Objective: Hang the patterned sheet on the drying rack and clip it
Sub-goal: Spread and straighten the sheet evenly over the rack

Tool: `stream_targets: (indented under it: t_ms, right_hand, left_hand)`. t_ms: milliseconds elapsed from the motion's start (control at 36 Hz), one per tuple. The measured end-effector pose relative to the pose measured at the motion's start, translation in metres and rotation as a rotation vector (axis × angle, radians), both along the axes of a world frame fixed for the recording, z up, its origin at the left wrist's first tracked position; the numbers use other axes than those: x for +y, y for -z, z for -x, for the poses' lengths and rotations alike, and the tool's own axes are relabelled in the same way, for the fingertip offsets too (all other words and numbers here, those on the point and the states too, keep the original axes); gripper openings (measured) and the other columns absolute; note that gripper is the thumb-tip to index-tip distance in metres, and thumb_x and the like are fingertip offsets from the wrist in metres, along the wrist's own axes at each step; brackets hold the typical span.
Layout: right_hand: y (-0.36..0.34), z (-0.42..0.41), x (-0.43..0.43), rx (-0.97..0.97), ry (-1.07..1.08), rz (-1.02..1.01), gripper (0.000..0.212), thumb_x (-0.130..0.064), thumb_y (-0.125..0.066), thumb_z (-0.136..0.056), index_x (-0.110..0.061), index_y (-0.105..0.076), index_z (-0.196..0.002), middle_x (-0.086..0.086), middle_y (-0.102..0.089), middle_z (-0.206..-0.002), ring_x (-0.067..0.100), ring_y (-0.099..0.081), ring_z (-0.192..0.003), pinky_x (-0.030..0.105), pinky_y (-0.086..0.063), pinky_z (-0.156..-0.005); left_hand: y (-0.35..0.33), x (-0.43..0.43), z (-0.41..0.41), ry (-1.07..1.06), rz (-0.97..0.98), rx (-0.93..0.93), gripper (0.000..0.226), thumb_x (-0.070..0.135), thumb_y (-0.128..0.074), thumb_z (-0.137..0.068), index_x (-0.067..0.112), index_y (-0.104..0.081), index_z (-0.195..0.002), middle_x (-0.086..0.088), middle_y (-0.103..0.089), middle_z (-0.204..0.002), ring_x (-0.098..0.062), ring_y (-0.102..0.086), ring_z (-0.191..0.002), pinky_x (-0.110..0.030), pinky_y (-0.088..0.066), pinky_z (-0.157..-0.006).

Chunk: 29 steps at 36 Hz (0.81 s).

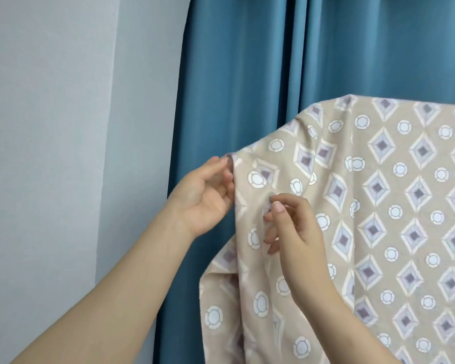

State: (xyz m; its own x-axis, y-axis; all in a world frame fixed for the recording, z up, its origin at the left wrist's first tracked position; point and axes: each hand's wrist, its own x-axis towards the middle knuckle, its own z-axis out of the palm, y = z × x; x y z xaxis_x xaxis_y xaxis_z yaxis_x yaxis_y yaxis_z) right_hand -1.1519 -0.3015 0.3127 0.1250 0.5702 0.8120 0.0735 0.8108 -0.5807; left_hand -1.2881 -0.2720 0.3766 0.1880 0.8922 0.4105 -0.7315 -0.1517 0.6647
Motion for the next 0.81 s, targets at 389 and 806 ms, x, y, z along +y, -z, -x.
stream_targets:
  t_ms: [389, 806]
  right_hand:
    - [-0.009, -0.026, 0.021, -0.002, 0.030, 0.078, 0.011, -0.034, -0.052, -0.091, -0.035, -0.056, -0.081, -0.013, -0.059, -0.067, 0.008, -0.050, -0.058, 0.024, -0.041, -0.057]
    - [-0.015, -0.015, 0.040, -0.160, -0.015, -0.005, 0.028, -0.047, -0.053, -0.077, -0.062, -0.046, -0.100, -0.019, -0.061, -0.089, 0.002, -0.059, -0.068, 0.031, -0.049, -0.074]
  left_hand:
    - [-0.027, 0.006, -0.015, -0.004, -0.167, 0.391, 0.035, 0.049, -0.048, -0.087, 0.020, -0.067, -0.091, -0.002, -0.071, -0.099, -0.020, -0.068, -0.090, -0.034, -0.053, -0.083]
    - [-0.003, -0.012, -0.018, -0.552, -0.583, 0.621, 0.025, 0.003, -0.063, -0.084, 0.021, -0.059, -0.100, 0.009, -0.070, -0.090, -0.004, -0.067, -0.083, -0.026, -0.054, -0.079]
